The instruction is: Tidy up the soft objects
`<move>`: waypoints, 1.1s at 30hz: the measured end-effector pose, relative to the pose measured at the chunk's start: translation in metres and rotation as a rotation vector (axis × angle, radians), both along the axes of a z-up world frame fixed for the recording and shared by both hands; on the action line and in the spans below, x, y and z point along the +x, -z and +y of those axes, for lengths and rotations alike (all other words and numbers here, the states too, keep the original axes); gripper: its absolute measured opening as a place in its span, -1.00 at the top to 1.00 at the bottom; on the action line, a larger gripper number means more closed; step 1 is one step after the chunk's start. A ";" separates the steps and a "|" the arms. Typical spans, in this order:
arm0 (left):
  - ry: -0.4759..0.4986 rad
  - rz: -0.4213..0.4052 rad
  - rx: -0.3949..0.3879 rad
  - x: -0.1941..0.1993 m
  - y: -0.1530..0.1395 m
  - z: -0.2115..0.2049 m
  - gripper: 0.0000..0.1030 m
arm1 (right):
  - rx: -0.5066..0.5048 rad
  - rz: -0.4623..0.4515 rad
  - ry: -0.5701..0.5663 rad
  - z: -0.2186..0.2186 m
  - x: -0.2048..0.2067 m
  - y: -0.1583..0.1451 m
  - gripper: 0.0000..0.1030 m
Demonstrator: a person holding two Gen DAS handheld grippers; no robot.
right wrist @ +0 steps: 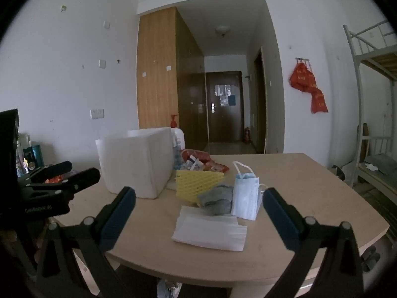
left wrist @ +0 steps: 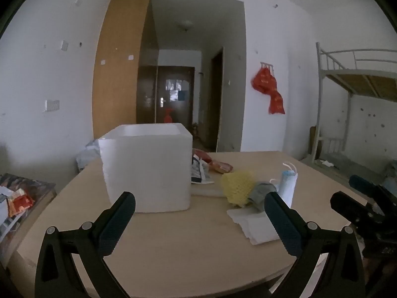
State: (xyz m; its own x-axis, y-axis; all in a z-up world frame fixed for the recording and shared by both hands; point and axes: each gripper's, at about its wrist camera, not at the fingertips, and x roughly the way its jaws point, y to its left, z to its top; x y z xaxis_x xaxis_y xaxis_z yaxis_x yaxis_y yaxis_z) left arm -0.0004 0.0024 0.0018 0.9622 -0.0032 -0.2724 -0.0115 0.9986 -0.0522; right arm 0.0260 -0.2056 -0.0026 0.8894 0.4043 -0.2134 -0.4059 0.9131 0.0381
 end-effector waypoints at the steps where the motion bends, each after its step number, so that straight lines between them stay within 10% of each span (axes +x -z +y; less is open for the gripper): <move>1: -0.001 -0.003 0.003 0.000 0.000 -0.001 -1.00 | 0.001 -0.002 0.000 0.000 0.000 0.000 -1.00; 33: 0.011 -0.022 0.026 -0.005 0.001 -0.005 -1.00 | 0.006 -0.004 0.002 -0.003 -0.006 -0.004 -1.00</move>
